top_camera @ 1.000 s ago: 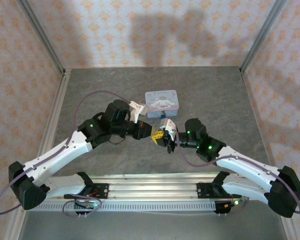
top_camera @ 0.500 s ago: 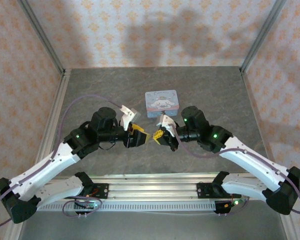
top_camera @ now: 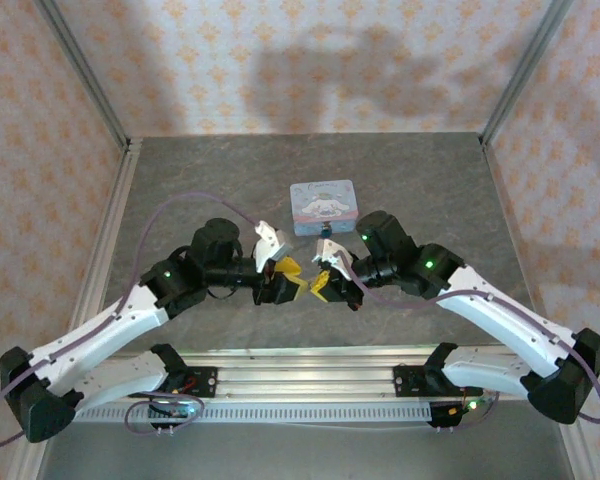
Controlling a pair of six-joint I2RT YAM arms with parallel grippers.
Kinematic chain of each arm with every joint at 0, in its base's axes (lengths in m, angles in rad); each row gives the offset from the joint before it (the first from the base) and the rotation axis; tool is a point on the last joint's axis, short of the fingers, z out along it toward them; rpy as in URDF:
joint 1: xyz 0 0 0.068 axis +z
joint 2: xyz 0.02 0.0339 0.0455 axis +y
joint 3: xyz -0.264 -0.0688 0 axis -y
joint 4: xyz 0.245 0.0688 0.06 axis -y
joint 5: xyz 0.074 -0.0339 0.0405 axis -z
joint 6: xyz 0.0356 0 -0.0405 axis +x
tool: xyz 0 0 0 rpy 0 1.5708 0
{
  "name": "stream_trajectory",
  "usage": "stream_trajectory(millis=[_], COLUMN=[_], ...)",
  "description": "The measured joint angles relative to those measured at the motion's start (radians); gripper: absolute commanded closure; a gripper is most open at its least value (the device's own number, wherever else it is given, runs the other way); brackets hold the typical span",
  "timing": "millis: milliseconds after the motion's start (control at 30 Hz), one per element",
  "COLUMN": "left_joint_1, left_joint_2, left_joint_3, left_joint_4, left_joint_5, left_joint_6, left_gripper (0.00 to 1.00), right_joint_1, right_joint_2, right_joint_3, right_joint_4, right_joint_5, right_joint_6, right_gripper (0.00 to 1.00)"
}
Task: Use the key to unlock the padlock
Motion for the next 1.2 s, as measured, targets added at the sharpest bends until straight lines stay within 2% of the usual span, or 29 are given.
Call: stream_trajectory(millis=[200, 267, 333, 400, 633, 700, 767, 833, 1000, 1200], left_joint_1=[-0.042, -0.046, -0.046, -0.045, -0.046, -0.046, -0.048, -0.048, -0.019, 0.066], left_joint_2=[0.066, 0.078, 0.085, 0.092, 0.095, 0.094, 0.094, 0.089, 0.001, -0.13], left_joint_3=[0.035, 0.043, 0.048, 0.055, 0.059, 0.059, 0.055, 0.034, -0.098, -0.254], left_joint_4=[0.013, 0.012, 0.011, 0.003, -0.008, -0.007, -0.003, 0.008, 0.087, 0.265], left_joint_5=[0.029, 0.042, 0.056, 0.052, 0.031, 0.01, -0.027, -0.081, -0.221, -0.335], left_joint_6=[0.01, 0.016, 0.015, 0.026, 0.026, 0.009, -0.029, -0.083, -0.237, -0.465], left_gripper=[0.62, 0.72, 0.93, 1.0, 1.0, 1.0, 1.0, 1.0, 1.0, 1.0], right_joint_1=[0.0, 0.0, -0.004, -0.003, -0.004, -0.004, -0.004, -0.008, -0.038, -0.15], right_joint_2=[0.006, 0.006, 0.007, 0.008, 0.0, -0.022, -0.06, -0.113, -0.212, -0.215], right_joint_3=[0.0, 0.0, 0.0, 0.0, -0.012, -0.044, -0.098, -0.168, -0.262, -0.226], right_joint_4=[0.0, -0.001, -0.005, -0.01, 0.007, 0.055, 0.134, 0.228, 0.385, 0.413], right_joint_5=[-0.01, -0.01, -0.009, -0.016, -0.005, 0.018, 0.057, 0.112, 0.243, 0.364], right_joint_6=[0.0, 0.0, 0.0, 0.001, 0.021, 0.042, 0.08, 0.142, 0.32, 0.619], right_gripper=[1.0, 1.0, 1.0, 1.0, 0.99, 0.82, 0.56, 0.44, 0.35, 0.36])
